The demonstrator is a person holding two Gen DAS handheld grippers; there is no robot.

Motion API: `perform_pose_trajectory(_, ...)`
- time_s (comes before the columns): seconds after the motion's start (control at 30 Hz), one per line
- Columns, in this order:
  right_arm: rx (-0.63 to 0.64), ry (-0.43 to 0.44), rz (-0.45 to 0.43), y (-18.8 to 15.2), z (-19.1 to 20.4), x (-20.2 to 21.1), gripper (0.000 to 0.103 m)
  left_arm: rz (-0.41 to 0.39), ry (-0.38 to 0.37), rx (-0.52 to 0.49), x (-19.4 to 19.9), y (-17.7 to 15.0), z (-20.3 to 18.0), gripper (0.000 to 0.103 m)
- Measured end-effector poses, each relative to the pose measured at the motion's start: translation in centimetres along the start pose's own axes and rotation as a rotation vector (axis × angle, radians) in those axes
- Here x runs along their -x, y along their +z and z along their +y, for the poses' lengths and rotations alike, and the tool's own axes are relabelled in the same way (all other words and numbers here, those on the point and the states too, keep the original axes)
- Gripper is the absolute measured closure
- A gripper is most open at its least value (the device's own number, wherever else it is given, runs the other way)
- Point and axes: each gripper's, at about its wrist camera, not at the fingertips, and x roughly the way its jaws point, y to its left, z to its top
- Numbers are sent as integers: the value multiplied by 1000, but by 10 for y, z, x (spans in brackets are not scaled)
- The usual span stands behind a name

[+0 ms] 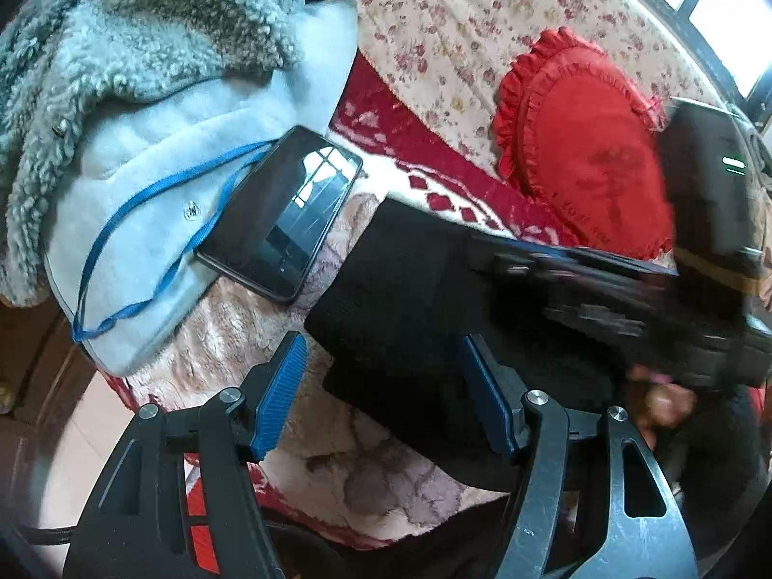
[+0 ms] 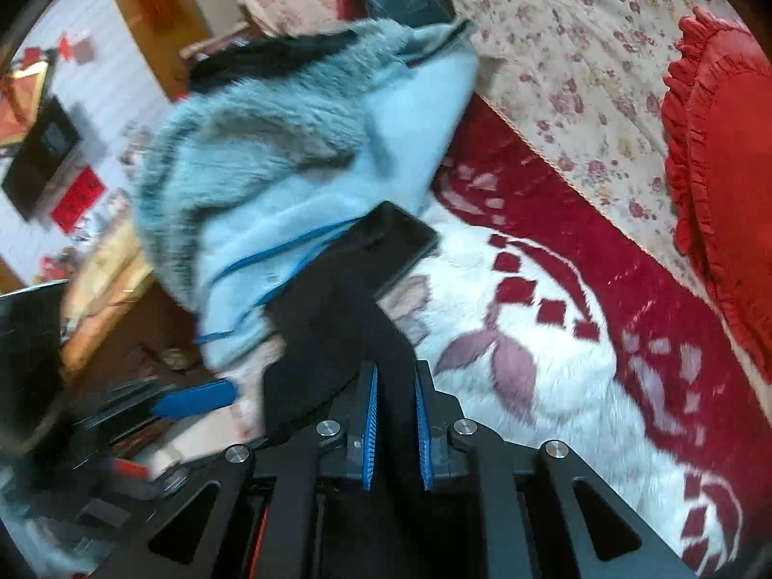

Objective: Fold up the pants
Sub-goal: 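Lay the pants flat with the right gripper and regrasp the edge with the left gripper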

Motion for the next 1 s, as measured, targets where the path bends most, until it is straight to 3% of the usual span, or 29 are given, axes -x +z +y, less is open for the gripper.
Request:
perform_pose_trajectory(0.13, -126, 18, 54, -13, -24, -39, 87, 70, -1, -15, -17, -8, -7, 37)
perform_pose_trajectory(0.2, -189, 81, 17, -16, -34, -25, 81, 75, -2, -25, -21, -11, -12, 37)
perform_pose_trajectory(0.23, -194, 79, 11, -16, -36, -16, 71, 80, -5, -30, -22, -11, -15, 37)
perform_pose_trajectory(0.3, -168, 42, -14, -15, -37, 12, 61, 84, -14, -37, -22, -11, -21, 37)
perform_pose_trajectory(0.4, -127, 1, -37, -17, -44, 52, 58, 64, -24, -53, -17, -9, -32, 37)
perform_pose_trajectory(0.67, -204, -193, -11, -45, -131, 121, 57, 29, -78, -61, -3, 3, -50, 36)
perform_pose_trajectory(0.83, -332, -187, 3, -71, -176, 130, 57, 3, -113, -73, -1, 16, -72, 27)
perform_pose_trajectory(1.0, -345, -234, 77, -90, -189, 113, 57, -18, -145, -93, 3, 25, -94, 26)
